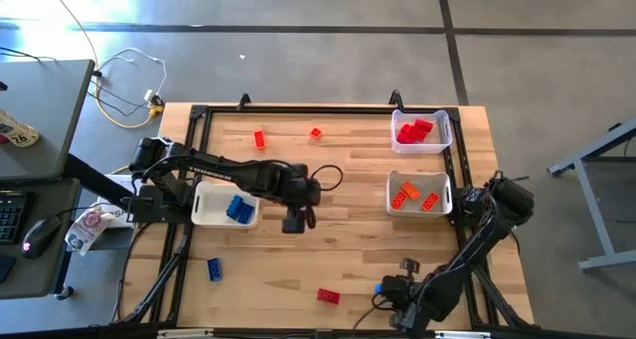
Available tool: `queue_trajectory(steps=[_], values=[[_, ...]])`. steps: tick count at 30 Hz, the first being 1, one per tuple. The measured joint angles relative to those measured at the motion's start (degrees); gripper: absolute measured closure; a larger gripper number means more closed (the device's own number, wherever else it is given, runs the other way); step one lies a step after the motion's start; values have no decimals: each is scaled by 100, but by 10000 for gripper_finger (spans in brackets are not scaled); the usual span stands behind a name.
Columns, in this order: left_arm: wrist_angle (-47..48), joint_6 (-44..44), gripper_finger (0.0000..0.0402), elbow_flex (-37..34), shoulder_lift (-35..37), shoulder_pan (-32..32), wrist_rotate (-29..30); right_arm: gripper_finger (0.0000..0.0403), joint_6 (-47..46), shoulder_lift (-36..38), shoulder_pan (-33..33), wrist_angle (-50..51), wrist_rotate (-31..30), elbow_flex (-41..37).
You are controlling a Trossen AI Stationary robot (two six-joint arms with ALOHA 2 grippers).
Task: Sort & place blocks by color
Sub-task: Put the blue game piece into the white bin
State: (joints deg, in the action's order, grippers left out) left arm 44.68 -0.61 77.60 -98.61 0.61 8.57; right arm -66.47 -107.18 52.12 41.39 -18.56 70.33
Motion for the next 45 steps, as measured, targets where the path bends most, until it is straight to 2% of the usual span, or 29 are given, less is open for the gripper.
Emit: queue_trajectory(steps=[4,9,22,31,34,40,45], values=[[-241,342,186,0,0,206,-260,337,320,0,-288,169,-534,164],[-595,576,186,0,0,514,-304,338,818,2,-630,572,-980,443],[-1660,528,186,0,0,1117,-296,337,2527,2,-1155,771,-2155,1339],[-2411,514,186,0,0,1398,-267,338,3084,7,-1366,706,-2385,1690],[-2642,468,186,0,0,1461,-33,337,3094,9,-1403,697,-2475,1705],[-2705,165,186,0,0,1479,132,338,3101,9,-1463,534,-2858,1705],[-2696,41,186,0,0,1477,239,338,3424,11,-1534,240,-2858,1705]])
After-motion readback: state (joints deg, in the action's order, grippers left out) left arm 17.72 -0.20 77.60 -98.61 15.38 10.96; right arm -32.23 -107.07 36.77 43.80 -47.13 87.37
